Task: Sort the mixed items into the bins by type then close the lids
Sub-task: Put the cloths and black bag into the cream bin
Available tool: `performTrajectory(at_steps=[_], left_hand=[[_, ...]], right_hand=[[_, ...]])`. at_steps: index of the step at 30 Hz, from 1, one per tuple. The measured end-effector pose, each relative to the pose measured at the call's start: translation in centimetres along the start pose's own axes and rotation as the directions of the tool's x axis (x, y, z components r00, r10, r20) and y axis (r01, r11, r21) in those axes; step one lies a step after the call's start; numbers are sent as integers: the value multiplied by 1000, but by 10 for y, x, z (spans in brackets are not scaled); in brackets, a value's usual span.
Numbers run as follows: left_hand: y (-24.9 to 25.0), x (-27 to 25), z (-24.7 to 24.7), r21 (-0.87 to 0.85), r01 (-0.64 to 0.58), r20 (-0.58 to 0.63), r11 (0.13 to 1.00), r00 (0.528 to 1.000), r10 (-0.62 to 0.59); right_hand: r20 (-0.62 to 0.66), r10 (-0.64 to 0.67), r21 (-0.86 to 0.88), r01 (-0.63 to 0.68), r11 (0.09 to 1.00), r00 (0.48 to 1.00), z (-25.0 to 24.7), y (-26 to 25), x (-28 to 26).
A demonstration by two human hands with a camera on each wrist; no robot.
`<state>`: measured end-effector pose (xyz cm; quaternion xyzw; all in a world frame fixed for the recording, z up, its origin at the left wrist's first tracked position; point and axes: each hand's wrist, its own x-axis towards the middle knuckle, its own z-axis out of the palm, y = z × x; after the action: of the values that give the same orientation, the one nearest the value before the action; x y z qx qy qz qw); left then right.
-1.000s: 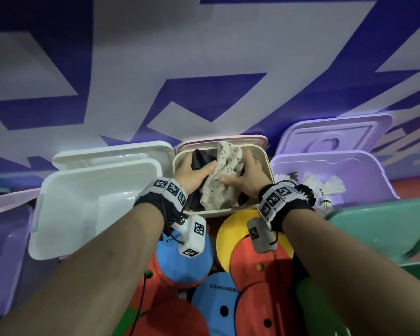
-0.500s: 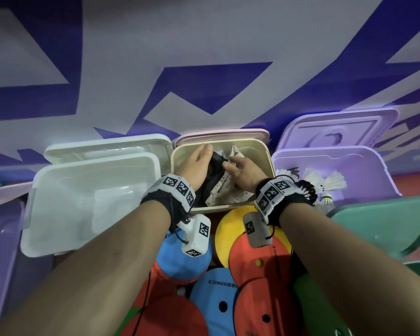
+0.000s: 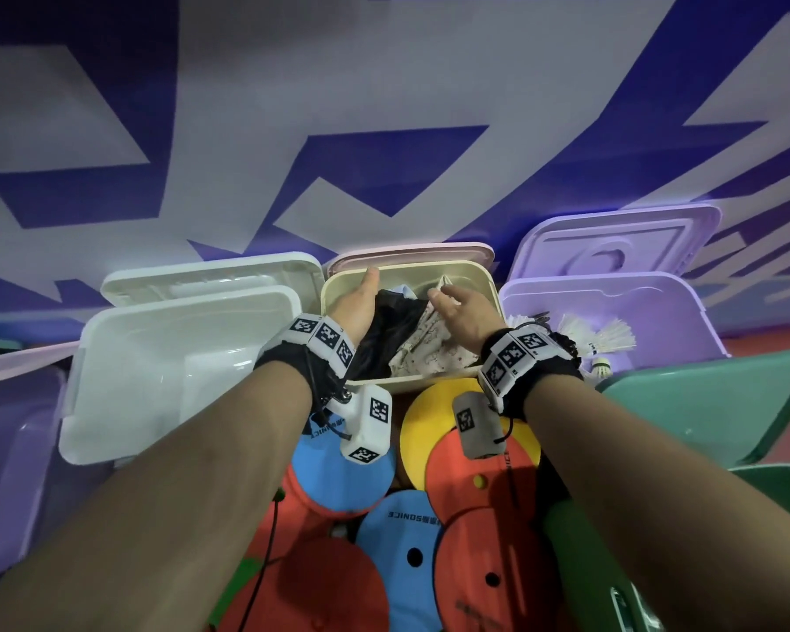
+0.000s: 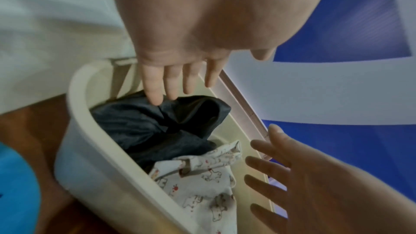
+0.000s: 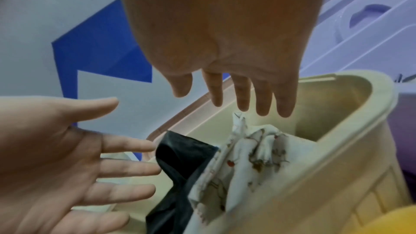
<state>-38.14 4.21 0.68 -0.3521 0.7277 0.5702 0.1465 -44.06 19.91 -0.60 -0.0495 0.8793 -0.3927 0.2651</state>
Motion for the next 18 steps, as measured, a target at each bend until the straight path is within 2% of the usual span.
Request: performTrajectory(at_steps=[4, 8, 11, 18], left_hand=[[5, -22, -11, -21, -114, -43, 993, 993, 113], [7, -55, -25, -31, -231, -89, 972, 970, 228], [5, -86, -36, -46, -257, -148, 965, 957, 248], [-16, -162, -54, -51, -343, -288, 938, 904, 315]], right_hand=[[-72, -85, -7, 85, 996, 994, -4, -16, -20], [-70, -136, 0, 136, 991, 988, -11, -35, -52], [-88, -195, -31, 192, 981, 977, -15, -50, -80], [20, -332, -11, 333, 943, 943, -8, -78, -145]])
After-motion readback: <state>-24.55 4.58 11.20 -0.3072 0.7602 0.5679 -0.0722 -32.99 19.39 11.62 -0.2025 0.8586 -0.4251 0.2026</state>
